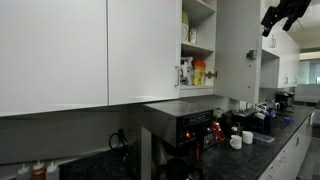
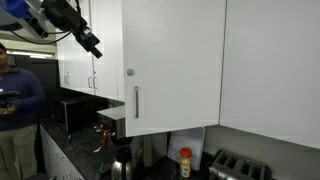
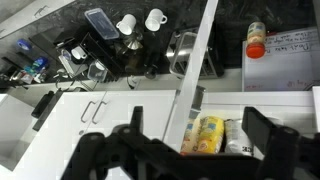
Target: Close the right cabinet door
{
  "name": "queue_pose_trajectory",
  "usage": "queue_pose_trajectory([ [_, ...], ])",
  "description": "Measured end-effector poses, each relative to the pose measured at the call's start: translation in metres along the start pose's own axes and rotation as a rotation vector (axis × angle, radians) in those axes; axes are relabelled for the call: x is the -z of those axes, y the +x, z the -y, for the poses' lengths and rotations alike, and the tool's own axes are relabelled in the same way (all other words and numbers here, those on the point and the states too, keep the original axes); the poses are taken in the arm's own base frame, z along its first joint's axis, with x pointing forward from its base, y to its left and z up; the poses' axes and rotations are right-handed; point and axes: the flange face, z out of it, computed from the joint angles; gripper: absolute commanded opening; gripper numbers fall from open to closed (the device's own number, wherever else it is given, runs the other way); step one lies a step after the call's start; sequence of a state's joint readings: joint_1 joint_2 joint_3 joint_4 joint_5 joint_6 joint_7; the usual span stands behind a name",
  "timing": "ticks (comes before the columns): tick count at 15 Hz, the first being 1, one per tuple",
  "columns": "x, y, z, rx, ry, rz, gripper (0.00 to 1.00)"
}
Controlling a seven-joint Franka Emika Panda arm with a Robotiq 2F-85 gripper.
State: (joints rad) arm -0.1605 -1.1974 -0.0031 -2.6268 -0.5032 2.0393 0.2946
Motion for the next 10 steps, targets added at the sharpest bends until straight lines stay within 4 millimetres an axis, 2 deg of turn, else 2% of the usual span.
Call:
queue_pose_trajectory([
  [10, 0.0004, 0.0007, 0.0021, 0.009, 0.003, -0.003, 1.00],
])
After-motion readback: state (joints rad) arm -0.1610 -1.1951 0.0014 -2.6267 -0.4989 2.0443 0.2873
